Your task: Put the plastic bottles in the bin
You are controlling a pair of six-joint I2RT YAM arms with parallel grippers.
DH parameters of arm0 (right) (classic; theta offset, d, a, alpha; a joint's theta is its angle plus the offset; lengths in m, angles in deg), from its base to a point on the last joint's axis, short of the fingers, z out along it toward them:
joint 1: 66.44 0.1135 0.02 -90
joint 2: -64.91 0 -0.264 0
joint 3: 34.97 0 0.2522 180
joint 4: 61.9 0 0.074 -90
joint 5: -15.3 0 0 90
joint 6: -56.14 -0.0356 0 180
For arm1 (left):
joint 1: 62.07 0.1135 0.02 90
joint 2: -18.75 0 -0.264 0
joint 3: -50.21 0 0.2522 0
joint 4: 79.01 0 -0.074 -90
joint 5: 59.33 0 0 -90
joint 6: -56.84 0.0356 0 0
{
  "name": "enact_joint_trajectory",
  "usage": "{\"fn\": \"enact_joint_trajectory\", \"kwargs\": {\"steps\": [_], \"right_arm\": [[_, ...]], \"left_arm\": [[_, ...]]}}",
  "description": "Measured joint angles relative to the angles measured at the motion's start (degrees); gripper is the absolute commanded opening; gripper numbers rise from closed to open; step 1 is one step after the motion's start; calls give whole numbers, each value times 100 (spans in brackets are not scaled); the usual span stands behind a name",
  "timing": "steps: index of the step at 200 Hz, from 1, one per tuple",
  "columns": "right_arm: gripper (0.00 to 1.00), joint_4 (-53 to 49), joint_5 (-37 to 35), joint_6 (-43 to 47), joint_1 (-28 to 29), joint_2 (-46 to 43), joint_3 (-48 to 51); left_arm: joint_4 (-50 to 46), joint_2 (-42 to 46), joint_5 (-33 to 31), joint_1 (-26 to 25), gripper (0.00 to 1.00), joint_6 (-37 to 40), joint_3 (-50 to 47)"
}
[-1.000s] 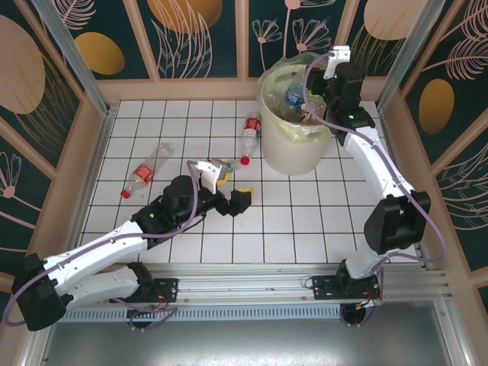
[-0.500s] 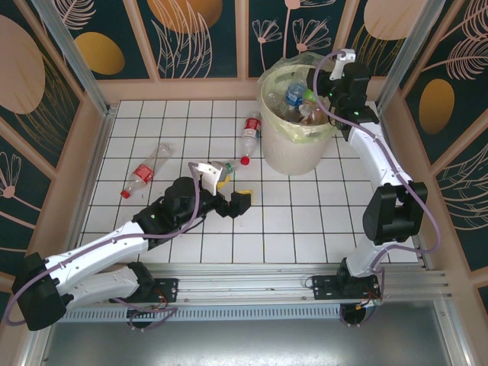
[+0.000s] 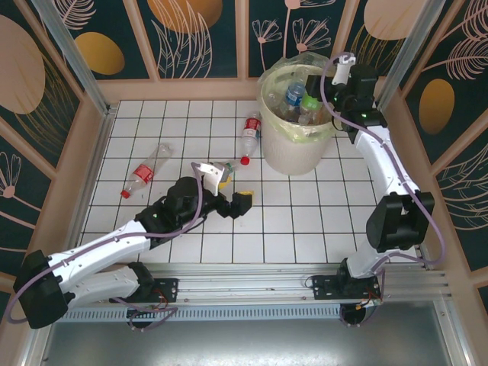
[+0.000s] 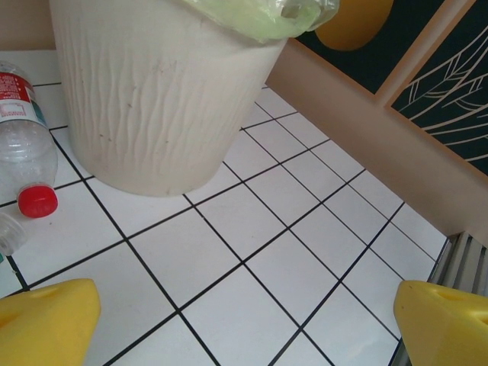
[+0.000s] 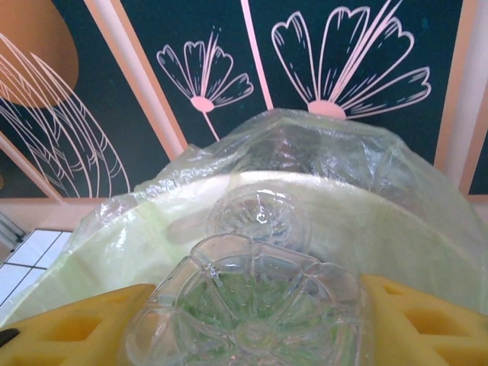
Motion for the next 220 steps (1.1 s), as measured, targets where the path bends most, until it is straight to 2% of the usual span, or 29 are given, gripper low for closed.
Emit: {"fn": "enact_joint_trajectory", "kwargs": {"steps": [60, 121, 140, 169, 220], "right_arm": [[61, 365, -186, -109, 568, -42, -68], [64, 501, -177, -177, 914, 728, -645], [69, 498, -166, -256, 931, 977, -658], [85, 372, -175, -291, 931, 1193, -765], [88, 98, -372, -249, 931, 1235, -1226]], "left_arm": [[0, -7, -2, 0, 99, -44, 0], [-11, 76, -42, 0, 99, -44, -2], [-28, 133, -103, 0, 99, -42, -17], [-50, 160, -153, 0, 99, -44, -52], [-155, 153, -275, 0, 99, -42, -61]]}}
